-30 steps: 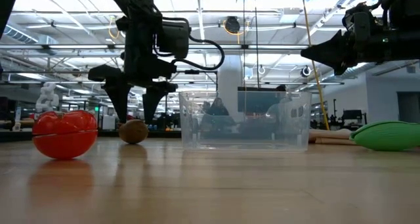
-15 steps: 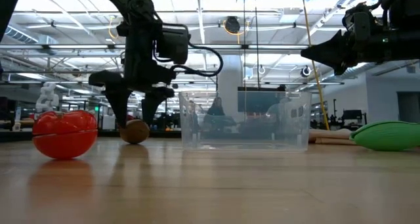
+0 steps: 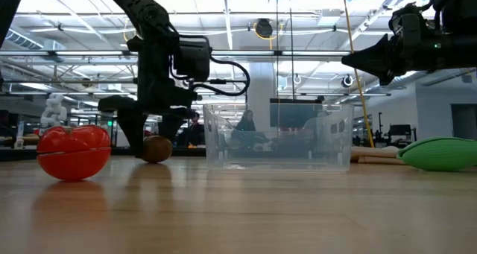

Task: Pick and placing Produce into tupperware
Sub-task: Put the brown kiwi into the transparent bin

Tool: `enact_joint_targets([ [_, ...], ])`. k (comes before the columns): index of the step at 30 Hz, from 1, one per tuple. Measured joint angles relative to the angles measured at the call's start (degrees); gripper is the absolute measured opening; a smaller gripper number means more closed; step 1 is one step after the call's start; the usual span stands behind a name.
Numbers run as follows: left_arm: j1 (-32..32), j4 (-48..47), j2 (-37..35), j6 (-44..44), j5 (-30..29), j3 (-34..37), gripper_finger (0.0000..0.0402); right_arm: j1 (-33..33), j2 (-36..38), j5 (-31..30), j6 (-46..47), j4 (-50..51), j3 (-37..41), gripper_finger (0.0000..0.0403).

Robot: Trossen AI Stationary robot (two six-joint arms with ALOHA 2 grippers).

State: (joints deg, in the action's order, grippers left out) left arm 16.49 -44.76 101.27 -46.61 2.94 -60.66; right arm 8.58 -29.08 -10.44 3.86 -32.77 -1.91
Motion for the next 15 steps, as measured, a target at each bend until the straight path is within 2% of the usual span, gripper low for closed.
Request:
enact_joint_targets([
  [12, 0.0, 0.1, 0.0, 2.2, 0.0, 0.0, 0.0295, 0.0, 0.0, 0.0, 0.0, 0.0, 0.0, 0.0],
  [15, 0.0, 0.1, 0.0, 2.3, 0.0, 0.0, 0.0282, 0.0, 0.0, 0.0, 0.0, 0.0, 0.0, 0.0],
])
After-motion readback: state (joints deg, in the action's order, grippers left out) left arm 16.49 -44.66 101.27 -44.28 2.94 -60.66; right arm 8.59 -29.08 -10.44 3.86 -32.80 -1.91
